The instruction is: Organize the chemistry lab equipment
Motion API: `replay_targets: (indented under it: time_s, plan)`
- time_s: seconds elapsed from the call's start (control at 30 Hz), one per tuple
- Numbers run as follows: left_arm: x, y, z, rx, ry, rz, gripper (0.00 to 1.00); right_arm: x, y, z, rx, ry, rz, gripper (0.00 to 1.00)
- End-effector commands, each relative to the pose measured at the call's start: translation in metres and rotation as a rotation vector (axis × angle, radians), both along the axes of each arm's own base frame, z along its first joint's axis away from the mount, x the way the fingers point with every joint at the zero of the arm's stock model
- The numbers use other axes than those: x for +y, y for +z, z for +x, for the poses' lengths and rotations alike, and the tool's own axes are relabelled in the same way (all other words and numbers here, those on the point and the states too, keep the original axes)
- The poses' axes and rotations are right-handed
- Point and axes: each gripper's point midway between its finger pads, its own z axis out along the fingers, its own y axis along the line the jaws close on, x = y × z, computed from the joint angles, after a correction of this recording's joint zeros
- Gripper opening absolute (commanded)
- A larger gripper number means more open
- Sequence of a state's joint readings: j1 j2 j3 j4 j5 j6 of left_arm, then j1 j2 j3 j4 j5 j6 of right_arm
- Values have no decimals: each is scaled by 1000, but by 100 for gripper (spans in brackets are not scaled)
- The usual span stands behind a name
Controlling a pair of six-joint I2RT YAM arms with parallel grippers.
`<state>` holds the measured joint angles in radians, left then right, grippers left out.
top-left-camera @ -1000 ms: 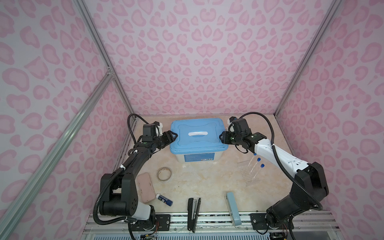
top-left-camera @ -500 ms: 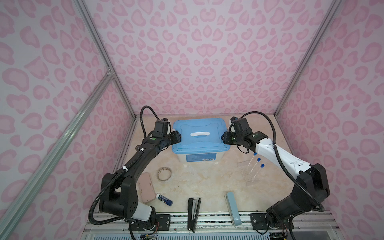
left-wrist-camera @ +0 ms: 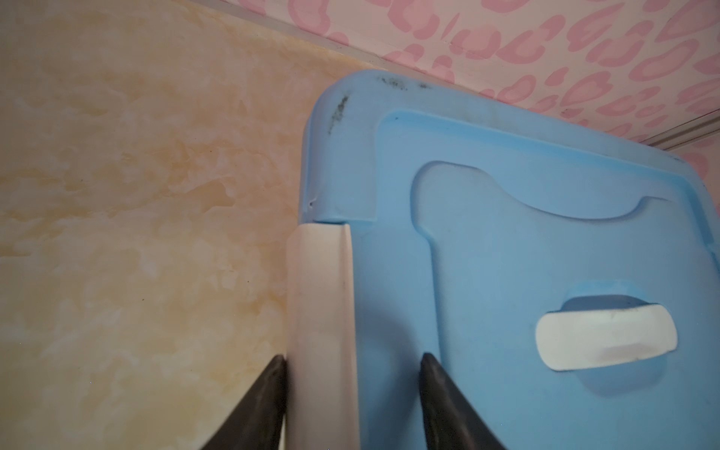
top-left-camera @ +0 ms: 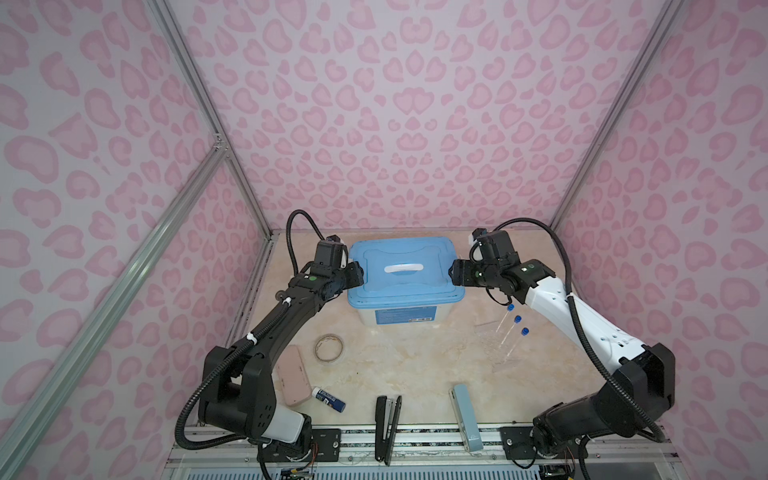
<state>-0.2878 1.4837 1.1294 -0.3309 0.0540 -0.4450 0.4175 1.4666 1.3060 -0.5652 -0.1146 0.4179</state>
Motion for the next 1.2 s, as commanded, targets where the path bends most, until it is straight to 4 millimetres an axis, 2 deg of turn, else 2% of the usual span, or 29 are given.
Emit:
replay_targets:
  time_s: [0.0, 0.27, 0.47, 0.67, 0.9, 1.17]
  plan:
    - [7, -29, -26, 132, -21, 53, 54, 6, -1, 4, 11, 33, 111, 98]
    - [3, -28, -25, 128, -34, 37, 54, 22, -22, 21, 94, 130, 239, 98]
    - [2, -27, -25, 124, -34, 28, 54, 33, -39, 37, 125, 148, 292, 91]
    - [-2, -22, -25, 110, -45, -3, 54, 35, -34, 37, 91, 150, 288, 77]
    - [-7, -13, -26, 97, -59, -31, 54, 26, -30, 30, 65, 111, 157, 67]
    - [-20, -6, -26, 98, -87, -93, 54, 57, -22, 20, 45, 163, 65, 60]
